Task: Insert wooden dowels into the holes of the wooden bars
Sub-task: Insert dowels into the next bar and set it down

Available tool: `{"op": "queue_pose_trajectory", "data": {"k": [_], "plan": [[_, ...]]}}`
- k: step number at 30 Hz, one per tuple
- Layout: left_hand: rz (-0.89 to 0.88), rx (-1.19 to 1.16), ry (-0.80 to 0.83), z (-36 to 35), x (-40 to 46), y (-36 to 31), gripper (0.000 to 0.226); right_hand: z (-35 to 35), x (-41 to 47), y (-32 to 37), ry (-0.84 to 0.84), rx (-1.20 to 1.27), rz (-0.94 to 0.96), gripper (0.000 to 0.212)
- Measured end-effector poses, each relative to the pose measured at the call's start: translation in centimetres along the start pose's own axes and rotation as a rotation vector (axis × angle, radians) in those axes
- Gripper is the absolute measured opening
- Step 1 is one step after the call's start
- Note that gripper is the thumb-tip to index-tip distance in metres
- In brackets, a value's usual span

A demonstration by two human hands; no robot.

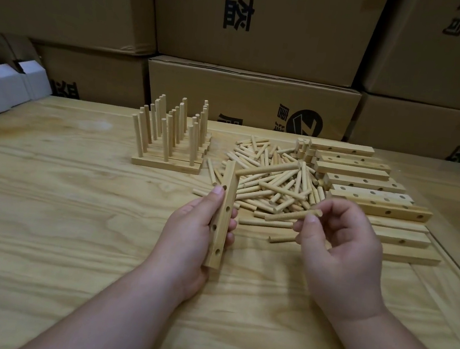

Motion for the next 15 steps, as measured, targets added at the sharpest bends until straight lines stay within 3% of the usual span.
{"op": "queue_pose_trajectory", "data": {"k": [4,9,15], "plan": [[-0.007,-0.001,0.012,0.1,0.1,0.1,0.028,-0.5,-0.2,0.0,0.035,0.137,-0.111,0.010],[-0.033,0.007,0.010,0.0,0.1,0.1,0.028,-0.8,-0.7,1.0,0.081,0.237,-0.110,0.010],[-0.033,0.005,0.011,0.0,0.0,0.0,0.030,-1.3,-1.2,0.8,0.158,0.190,-0.135,0.010]]}}
Point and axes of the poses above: each hand's wrist, its own x-axis towards the middle knuckle, its own z-axis out of the back of the hand, y = z × x, the point moved 5 cm from there along x, towards the middle knuckle, and after that the axes turned 14 degrees about -y, right-handed, at the moved point
